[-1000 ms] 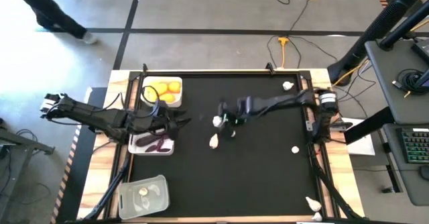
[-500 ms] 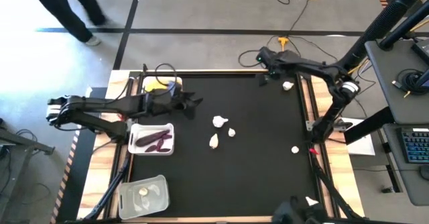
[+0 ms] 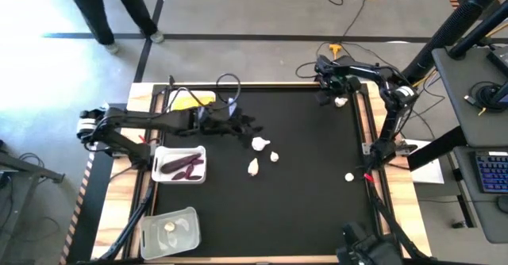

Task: Sort produce into baskets
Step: Move the garlic to the center of the table

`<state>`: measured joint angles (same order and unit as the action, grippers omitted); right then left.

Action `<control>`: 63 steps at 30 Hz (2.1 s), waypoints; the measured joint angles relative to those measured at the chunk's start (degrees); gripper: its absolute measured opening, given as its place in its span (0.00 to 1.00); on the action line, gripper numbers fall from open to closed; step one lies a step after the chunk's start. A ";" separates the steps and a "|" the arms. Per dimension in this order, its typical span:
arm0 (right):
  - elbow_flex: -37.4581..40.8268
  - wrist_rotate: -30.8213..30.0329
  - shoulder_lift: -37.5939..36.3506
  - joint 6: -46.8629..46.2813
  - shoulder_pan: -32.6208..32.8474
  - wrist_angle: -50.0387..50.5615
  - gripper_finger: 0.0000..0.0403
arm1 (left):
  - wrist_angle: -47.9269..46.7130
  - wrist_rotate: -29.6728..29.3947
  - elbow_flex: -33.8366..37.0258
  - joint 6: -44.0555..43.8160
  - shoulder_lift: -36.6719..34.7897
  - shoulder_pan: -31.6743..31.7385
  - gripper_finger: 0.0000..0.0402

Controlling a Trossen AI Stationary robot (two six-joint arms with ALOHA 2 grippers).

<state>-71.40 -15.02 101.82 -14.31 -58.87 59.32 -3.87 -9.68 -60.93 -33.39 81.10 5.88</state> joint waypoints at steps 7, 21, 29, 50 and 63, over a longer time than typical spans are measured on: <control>0.50 0.03 3.22 1.28 -1.18 0.32 0.67 | 2.23 -0.24 -2.20 0.04 2.06 -2.40 0.64; 0.91 7.10 -3.10 -0.45 6.52 2.47 0.36 | 1.11 -0.42 -1.37 1.81 -2.94 -4.77 0.64; 1.40 15.04 -12.70 -9.27 28.40 -3.50 0.36 | -1.68 -0.43 -1.22 6.37 -6.87 -5.85 0.64; 2.18 2.19 1.46 -35.33 54.38 -30.86 0.41 | -4.91 -10.32 -1.17 5.54 -8.90 -27.52 0.64; -5.07 4.48 -6.56 -49.68 59.65 6.51 0.77 | -6.23 -16.91 -1.15 5.05 -7.95 -30.70 0.64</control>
<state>-76.47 -10.54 95.27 -63.99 0.78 65.83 -10.10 -26.59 -62.08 -28.34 73.15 -24.82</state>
